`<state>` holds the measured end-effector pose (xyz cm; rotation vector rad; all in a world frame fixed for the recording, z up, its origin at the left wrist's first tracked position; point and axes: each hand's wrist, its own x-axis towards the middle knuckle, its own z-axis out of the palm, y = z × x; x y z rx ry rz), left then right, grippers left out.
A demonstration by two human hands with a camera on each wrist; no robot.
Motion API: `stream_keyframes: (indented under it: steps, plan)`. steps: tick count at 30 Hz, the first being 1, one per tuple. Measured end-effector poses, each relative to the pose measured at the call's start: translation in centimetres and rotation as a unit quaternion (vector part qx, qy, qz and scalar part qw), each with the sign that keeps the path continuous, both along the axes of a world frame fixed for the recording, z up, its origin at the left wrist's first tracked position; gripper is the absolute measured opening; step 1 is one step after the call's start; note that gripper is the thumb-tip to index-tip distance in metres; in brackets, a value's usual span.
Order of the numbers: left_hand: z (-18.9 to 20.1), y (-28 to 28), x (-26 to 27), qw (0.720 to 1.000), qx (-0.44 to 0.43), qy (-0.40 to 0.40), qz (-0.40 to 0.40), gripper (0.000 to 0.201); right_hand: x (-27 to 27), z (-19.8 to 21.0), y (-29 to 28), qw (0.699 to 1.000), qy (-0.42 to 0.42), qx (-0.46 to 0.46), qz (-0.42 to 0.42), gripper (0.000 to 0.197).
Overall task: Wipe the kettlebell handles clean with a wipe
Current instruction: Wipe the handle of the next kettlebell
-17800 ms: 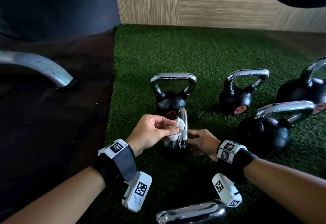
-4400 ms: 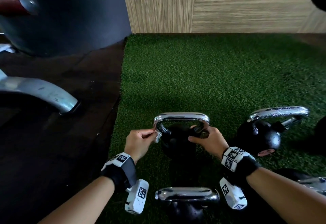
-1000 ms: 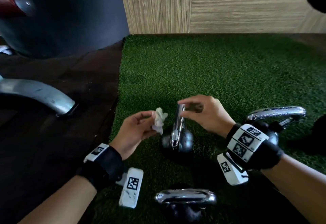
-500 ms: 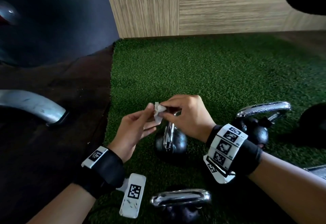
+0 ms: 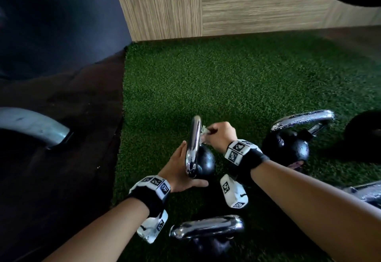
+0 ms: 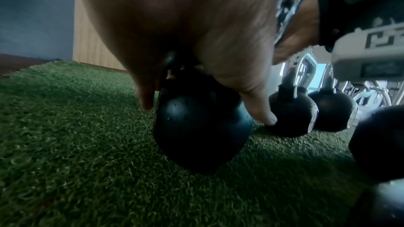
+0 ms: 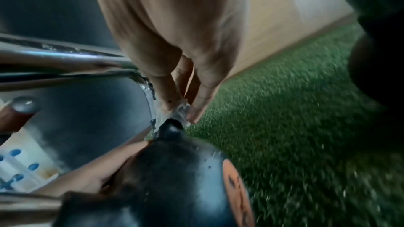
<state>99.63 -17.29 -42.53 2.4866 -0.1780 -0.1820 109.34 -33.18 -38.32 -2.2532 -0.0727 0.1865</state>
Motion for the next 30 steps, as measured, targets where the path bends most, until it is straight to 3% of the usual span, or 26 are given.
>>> stream_keyframes:
  steps: [4,7,10,13,17,21,25,30]
  plan:
    - [-0.8,0.0,0.4,1.0,-0.008,-0.004,0.003,0.125,-0.1,-1.1,0.4,1.0,0.024,0.005,-0.004,0.025]
    - [-1.1,0.2,0.5,1.0,0.015,0.005,0.003,0.126,0.3,-0.9,0.6,0.999,0.03,0.02,-0.004,0.015]
    - [-1.4,0.4,0.8,1.0,0.011,0.016,0.007,0.129,0.7,-0.2,0.7,0.998,-0.021,0.047,-0.019,0.004]
    - [-1.6,0.6,0.9,0.999,0.002,0.03,0.013,0.129,0.7,-0.2,0.8,0.994,-0.072,0.073,-0.033,0.006]
    - [-2.0,1.0,1.3,0.999,-0.002,0.032,0.001,0.13,1.0,-0.1,0.5,0.994,-0.036,0.104,-0.02,0.008]
    - [-2.6,1.5,1.8,0.997,-0.046,0.064,0.006,0.127,1.2,1.3,0.1,0.982,-0.158,0.099,0.018,0.019]
    - [-3.0,2.0,1.8,0.996,-0.062,0.068,0.005,0.131,-0.6,1.6,-0.5,0.933,-0.342,0.063,0.09,0.035]
    - [-2.7,2.0,2.2,0.994,-0.045,0.1,0.001,0.122,-0.7,2.4,-1.1,0.928,-0.34,0.037,0.144,0.034]
